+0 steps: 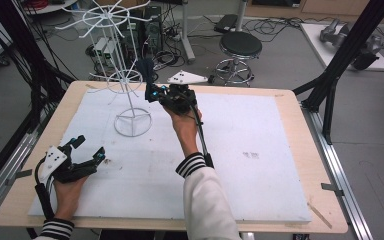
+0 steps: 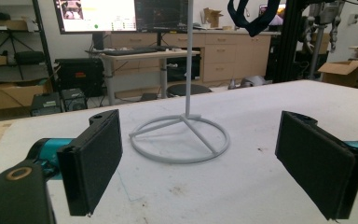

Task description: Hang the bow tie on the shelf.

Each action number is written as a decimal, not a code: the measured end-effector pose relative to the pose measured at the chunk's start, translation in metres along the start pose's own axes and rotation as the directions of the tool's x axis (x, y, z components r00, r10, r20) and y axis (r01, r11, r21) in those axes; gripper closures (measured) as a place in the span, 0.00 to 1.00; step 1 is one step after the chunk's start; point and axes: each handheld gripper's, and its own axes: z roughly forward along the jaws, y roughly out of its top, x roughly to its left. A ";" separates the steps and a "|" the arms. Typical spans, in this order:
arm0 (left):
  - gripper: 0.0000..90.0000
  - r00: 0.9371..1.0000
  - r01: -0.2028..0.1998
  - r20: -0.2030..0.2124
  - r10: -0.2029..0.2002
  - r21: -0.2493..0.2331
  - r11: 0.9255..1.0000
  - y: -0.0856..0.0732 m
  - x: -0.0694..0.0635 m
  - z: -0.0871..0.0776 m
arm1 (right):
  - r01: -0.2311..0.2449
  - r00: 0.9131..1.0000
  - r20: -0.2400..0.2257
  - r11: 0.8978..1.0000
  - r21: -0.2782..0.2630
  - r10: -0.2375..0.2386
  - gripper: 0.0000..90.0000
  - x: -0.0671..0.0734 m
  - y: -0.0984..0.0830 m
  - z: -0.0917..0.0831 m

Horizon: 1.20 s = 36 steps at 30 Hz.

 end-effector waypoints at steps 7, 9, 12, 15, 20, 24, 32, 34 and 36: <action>0.17 1.000 0.000 0.000 0.000 0.000 1.000 0.000 0.000 0.000 | 0.007 1.000 -0.007 0.999 0.032 -0.007 0.94 0.001 -0.004 0.005; 0.17 1.000 0.000 0.000 0.000 -0.001 1.000 0.000 0.000 0.000 | 0.006 1.000 -0.013 0.999 0.042 -0.005 0.94 0.000 -0.006 0.007; 0.17 1.000 0.000 0.000 0.000 0.000 1.000 0.000 0.000 0.000 | 0.001 1.000 -0.023 0.998 0.067 0.000 0.90 0.000 -0.009 0.009; 0.17 1.000 0.002 -0.001 -0.002 -0.001 1.000 0.000 0.000 0.000 | 0.029 0.999 -0.032 0.996 0.081 -0.026 0.80 0.000 -0.012 0.010; 0.17 1.000 0.002 -0.001 -0.002 -0.002 1.000 0.000 0.000 0.000 | 0.029 1.000 -0.014 0.995 0.100 -0.028 0.52 0.002 -0.016 0.009; 0.17 1.000 0.003 -0.001 -0.003 -0.001 1.000 0.000 0.000 0.000 | 0.029 1.000 -0.002 0.995 0.099 -0.028 0.33 0.002 -0.018 0.005; 0.17 1.000 0.002 0.000 -0.002 -0.001 1.000 0.000 0.000 0.000 | 0.038 0.999 0.027 0.995 0.089 -0.041 0.12 0.003 -0.024 -0.023; 0.17 1.000 0.000 0.001 0.000 0.001 1.000 0.000 0.000 0.000 | 0.068 0.997 0.028 0.995 0.080 -0.070 0.12 0.002 -0.029 -0.044; 0.17 1.000 -0.002 0.001 0.002 -0.001 1.000 0.000 0.000 0.000 | 0.084 0.995 0.049 0.993 0.077 -0.088 0.12 0.001 -0.037 -0.069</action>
